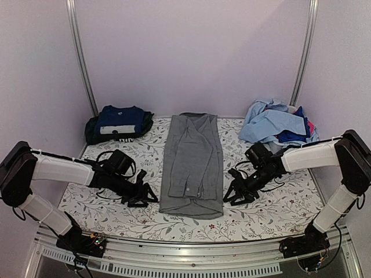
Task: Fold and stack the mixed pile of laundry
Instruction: Pick up the rectangle-folded shirt from the center of the board.
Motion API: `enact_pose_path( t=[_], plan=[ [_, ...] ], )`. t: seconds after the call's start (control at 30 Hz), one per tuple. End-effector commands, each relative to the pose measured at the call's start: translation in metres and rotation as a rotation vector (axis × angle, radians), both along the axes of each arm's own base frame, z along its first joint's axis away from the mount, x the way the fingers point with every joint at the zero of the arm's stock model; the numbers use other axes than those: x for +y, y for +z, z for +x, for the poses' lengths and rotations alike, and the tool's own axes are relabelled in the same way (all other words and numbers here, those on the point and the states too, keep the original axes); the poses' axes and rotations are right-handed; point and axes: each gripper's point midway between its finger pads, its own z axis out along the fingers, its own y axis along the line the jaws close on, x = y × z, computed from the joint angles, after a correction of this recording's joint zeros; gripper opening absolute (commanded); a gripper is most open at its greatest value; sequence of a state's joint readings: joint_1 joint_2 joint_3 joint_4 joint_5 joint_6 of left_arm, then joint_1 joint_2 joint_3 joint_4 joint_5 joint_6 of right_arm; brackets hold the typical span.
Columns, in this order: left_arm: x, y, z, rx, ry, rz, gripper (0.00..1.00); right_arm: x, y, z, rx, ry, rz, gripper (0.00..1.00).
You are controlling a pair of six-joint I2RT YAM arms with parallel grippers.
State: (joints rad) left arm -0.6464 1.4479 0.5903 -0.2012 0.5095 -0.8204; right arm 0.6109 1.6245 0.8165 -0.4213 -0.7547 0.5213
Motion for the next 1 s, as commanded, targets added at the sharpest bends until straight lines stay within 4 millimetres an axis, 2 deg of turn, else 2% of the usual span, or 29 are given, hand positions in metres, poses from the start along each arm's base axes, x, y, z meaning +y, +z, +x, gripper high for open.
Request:
enact_pose_path(
  t=[0.0, 0.33, 0.5, 0.67, 0.77, 0.9, 0.97],
  plan=[
    [-0.018, 0.0, 0.001, 0.008, 0.0, -0.068, 0.57, 0.012, -0.002, 0.001, 0.007, -0.004, 0.053, 0.46],
    [-0.033, -0.016, -0.012, 0.036, -0.061, -0.048, 0.51, 0.022, -0.037, -0.015, 0.058, 0.044, -0.005, 0.43],
    [-0.037, -0.024, -0.013, 0.048, -0.071, -0.042, 0.46, 0.023, -0.042, -0.014, 0.058, 0.049, -0.011, 0.39],
    [-0.044, -0.027, -0.015, 0.049, -0.102, -0.039, 0.34, 0.029, -0.042, -0.013, 0.064, 0.059, 0.018, 0.29],
    [-0.047, -0.024, -0.018, 0.044, -0.113, -0.041, 0.26, 0.03, -0.038, -0.013, 0.06, 0.066, 0.027, 0.17],
    [-0.049, -0.016, -0.029, 0.038, -0.148, -0.042, 0.09, 0.027, -0.028, -0.022, 0.051, 0.09, 0.04, 0.0],
    [-0.052, -0.007, -0.036, 0.026, -0.174, -0.054, 0.0, 0.026, -0.02, -0.031, 0.041, 0.112, 0.057, 0.0]
  ],
)
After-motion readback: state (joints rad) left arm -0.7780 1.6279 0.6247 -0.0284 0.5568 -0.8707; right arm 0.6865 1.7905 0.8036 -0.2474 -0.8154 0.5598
